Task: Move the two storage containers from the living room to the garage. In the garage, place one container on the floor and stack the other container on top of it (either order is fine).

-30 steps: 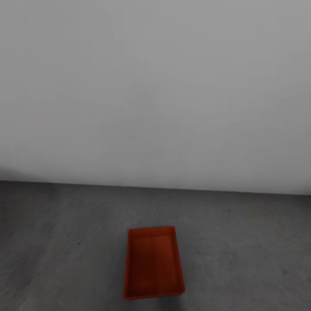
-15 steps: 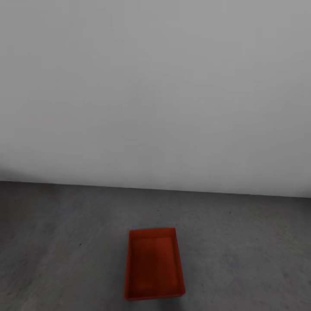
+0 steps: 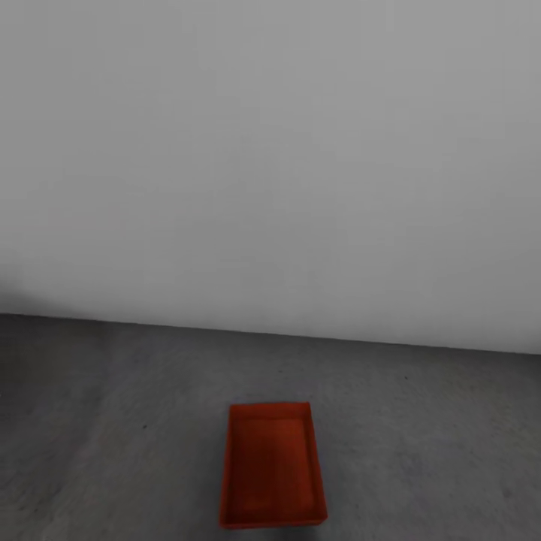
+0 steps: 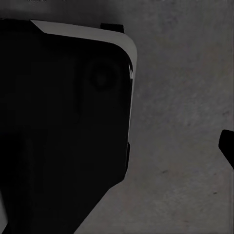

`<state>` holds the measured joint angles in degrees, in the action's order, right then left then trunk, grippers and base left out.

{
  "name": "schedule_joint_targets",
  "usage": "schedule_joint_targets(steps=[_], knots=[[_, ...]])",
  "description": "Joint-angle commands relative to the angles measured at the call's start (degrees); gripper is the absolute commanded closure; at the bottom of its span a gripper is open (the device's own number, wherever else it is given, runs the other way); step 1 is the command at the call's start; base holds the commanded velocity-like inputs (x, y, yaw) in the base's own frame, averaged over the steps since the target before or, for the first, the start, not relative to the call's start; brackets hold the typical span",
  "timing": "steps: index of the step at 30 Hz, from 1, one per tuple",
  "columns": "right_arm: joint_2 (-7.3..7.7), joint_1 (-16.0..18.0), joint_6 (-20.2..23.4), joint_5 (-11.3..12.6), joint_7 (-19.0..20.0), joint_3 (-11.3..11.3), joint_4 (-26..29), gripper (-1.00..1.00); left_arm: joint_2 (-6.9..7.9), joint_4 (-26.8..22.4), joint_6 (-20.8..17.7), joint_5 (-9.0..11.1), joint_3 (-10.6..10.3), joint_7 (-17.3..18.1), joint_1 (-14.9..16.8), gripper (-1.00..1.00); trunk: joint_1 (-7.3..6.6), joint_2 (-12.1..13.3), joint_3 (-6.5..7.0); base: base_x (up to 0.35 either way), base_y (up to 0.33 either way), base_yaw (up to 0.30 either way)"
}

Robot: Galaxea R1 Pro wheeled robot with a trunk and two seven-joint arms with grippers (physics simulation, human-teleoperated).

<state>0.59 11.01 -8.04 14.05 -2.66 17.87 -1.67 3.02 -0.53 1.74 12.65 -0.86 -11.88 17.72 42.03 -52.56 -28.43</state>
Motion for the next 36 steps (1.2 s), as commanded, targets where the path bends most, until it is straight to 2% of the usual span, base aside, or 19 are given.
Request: schedule_joint_targets(steps=[1,20,36], knots=[[-0.04,0.1,-0.1,0.5,-0.1,0.5,-0.2,-1.0,0.02,-0.1,0.2,0.4,-0.1,-0.1,0.0,-1.0,0.0,0.0,0.04,0.0,0.0,0.131],[0.01,0.1,-0.4,-0.2,0.6,0.4,-0.1,-1.0,0.05,-0.1,0.2,0.4,-0.2,-0.1,0.0,-1.0,0.0,0.0,1.68,0.0,0.0,0.127],[0.12,0.1,-1.1,0.7,0.5,-0.1,-0.2,-1.0,0.05,-0.1,0.2,0.4,-0.2,-0.1,0.0,-1.0,0.0,0.0,2.36,0.0,0.0,0.014]])
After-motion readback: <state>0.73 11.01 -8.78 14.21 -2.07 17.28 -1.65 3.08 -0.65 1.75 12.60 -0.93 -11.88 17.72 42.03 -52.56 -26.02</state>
